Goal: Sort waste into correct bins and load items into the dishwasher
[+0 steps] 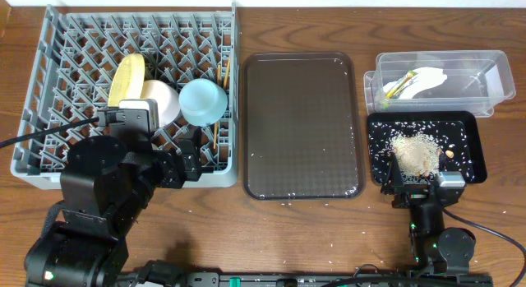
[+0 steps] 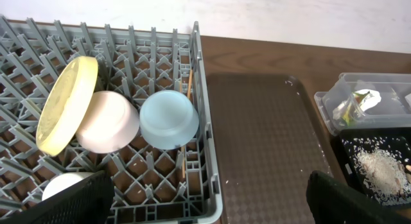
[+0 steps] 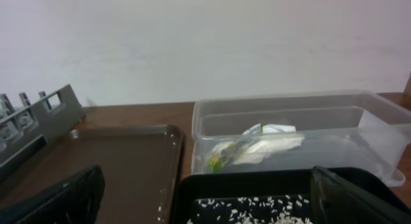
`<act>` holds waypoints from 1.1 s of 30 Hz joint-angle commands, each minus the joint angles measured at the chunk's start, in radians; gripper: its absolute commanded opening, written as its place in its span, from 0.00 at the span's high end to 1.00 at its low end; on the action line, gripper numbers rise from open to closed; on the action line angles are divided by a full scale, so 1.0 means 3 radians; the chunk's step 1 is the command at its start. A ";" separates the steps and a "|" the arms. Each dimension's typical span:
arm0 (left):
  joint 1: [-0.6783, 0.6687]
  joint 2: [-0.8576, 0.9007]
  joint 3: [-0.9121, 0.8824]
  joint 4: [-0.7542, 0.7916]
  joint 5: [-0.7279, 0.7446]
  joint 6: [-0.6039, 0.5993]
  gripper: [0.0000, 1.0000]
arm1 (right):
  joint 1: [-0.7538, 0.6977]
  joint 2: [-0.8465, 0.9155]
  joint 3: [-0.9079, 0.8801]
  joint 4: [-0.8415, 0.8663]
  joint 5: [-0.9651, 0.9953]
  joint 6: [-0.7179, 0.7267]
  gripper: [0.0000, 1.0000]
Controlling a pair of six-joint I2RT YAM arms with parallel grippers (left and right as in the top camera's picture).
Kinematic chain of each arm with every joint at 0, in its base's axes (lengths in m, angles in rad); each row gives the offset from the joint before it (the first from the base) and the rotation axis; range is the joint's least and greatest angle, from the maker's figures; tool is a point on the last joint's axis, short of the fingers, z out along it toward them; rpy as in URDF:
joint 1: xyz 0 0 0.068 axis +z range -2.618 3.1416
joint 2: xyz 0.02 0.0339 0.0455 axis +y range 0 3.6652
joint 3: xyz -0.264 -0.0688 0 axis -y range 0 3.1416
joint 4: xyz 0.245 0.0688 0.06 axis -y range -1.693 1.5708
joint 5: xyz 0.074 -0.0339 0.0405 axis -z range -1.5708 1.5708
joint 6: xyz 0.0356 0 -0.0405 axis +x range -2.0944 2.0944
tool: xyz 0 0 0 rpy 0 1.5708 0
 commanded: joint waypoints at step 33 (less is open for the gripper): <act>0.0028 -0.0078 0.0032 -0.0187 -0.0259 -0.0020 0.04 | -0.0042 -0.0014 -0.0003 -0.0306 0.0009 -0.0048 0.01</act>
